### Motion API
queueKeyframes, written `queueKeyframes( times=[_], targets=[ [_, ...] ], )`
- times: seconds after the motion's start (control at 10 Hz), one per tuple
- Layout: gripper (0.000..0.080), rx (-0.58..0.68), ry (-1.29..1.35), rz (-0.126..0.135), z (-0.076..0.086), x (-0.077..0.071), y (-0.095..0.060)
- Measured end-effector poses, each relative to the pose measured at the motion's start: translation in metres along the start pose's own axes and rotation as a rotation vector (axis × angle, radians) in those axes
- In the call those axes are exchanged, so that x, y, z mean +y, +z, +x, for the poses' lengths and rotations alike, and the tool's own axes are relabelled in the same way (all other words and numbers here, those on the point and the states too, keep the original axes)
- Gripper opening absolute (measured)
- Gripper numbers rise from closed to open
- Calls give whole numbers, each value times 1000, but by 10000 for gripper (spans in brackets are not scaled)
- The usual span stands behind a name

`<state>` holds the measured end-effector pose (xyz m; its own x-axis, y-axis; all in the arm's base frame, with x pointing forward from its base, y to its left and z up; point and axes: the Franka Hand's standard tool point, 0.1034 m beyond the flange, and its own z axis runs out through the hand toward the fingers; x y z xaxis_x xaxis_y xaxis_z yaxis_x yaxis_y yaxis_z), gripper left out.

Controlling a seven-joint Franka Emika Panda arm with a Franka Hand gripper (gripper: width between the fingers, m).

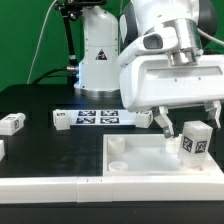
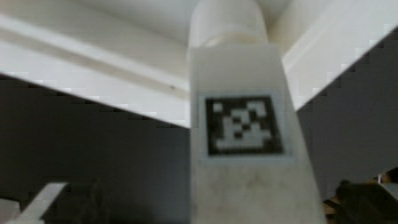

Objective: Assemble one leg

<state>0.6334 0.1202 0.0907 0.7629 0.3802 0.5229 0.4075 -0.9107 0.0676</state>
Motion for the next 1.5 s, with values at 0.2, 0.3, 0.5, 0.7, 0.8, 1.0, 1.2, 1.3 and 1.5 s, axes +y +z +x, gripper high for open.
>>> queueKeyframes(
  times=[0.2,0.3,0.5,0.7,0.8,1.0,1.2,1.3,1.5],
  targets=[
    [649,-38,-4,15,-2,-4,2],
    [649,-44,-3,14,-4,-2,3],
    [649,-242,3,61,-10,3,7],
    [649,-426,16,107,-9,1,3],
    [649,-491,43,116,-7,-7,1],
    [649,-567,36,137,-5,-12,1],
    [649,-558,36,135,-5,-12,3],
    [649,-558,36,135,-6,-12,3],
    [390,-558,36,135,-6,-12,3]
  ],
)
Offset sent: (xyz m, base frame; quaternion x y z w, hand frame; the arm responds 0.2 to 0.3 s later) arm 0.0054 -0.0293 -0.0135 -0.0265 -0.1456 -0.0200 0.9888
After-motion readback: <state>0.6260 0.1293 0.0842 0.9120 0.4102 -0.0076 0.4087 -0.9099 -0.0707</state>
